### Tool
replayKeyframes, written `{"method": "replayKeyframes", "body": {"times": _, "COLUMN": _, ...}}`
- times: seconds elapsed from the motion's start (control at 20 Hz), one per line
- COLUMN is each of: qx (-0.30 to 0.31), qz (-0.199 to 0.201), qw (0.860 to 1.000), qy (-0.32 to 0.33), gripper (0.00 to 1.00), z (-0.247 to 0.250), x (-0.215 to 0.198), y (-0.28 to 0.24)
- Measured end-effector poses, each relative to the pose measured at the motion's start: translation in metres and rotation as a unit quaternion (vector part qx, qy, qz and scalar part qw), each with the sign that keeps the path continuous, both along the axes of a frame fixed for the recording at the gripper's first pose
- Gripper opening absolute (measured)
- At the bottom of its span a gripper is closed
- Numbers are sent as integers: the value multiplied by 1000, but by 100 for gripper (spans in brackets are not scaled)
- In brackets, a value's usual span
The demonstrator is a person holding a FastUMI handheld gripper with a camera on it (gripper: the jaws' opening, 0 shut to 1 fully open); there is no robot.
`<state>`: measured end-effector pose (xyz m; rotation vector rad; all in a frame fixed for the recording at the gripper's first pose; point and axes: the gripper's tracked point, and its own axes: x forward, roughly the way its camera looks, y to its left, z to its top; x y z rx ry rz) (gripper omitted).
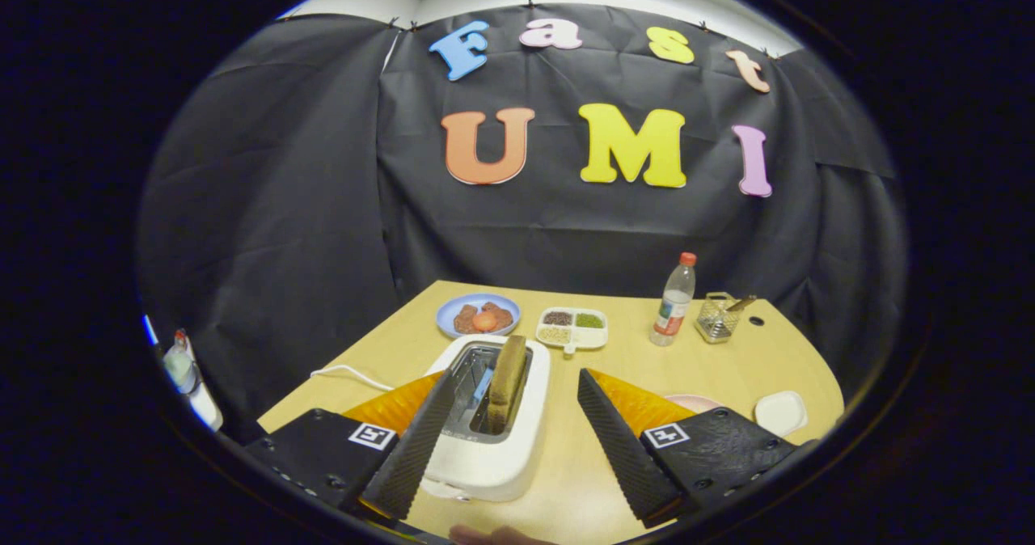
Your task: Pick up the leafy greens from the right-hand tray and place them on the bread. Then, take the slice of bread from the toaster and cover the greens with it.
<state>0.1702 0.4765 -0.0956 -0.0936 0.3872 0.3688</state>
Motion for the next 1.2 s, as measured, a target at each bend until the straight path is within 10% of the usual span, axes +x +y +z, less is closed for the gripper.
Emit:
{"method": "replayKeyframes", "body": {"times": 0.45, "qx": -39, "qz": -22, "qw": 998, "qy": 41, "gripper": 94, "z": -17, "x": 40, "y": 25}}
{"method": "replayKeyframes", "body": {"times": 1.2, "qx": -38, "qz": -26, "qw": 993, "qy": 107, "gripper": 11, "z": -35, "x": 52, "y": 32}}
